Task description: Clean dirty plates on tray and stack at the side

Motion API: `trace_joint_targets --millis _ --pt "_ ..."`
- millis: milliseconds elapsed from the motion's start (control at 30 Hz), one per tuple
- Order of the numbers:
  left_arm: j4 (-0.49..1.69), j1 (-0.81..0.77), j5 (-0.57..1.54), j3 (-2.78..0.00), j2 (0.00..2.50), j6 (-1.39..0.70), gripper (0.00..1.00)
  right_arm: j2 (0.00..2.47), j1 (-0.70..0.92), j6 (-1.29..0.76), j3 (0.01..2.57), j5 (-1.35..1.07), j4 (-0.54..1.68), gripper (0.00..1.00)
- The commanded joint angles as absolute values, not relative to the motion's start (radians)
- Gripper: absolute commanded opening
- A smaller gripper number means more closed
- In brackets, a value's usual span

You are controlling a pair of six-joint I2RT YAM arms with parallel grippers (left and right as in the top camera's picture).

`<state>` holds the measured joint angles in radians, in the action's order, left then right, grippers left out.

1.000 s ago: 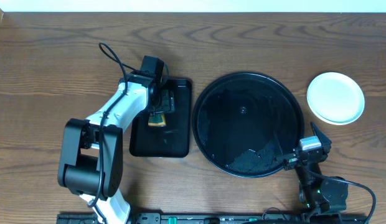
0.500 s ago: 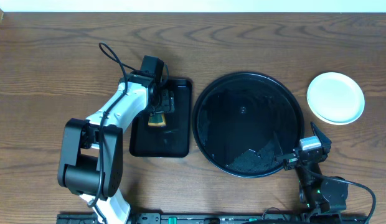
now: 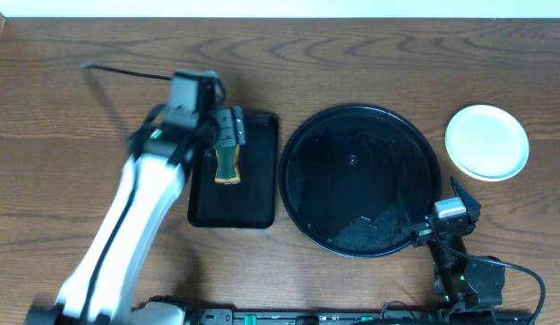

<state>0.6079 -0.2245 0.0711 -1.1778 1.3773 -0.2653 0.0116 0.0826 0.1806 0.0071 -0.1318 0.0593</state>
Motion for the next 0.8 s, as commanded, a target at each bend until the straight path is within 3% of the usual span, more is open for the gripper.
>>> trace_joint_targets --millis 0,433,633,767 --pt "0.616 -0.224 0.007 -1.178 1.213 -0.263 0.83 0.005 0.073 0.165 0.006 -0.139 0.063 0.99" --pt "0.898 -0.166 -0.098 -1.124 0.613 -0.264 0.83 0.005 0.073 0.165 0.006 -0.139 0.063 0.99" --pt "0.879 -0.069 -0.098 -0.941 0.352 -0.266 0.83 0.005 0.073 0.165 0.006 -0.139 0.063 0.99" --pt "0.716 -0.038 -0.094 -0.797 0.205 -0.273 0.83 0.005 0.073 0.165 0.006 -0.139 0.063 0.99"
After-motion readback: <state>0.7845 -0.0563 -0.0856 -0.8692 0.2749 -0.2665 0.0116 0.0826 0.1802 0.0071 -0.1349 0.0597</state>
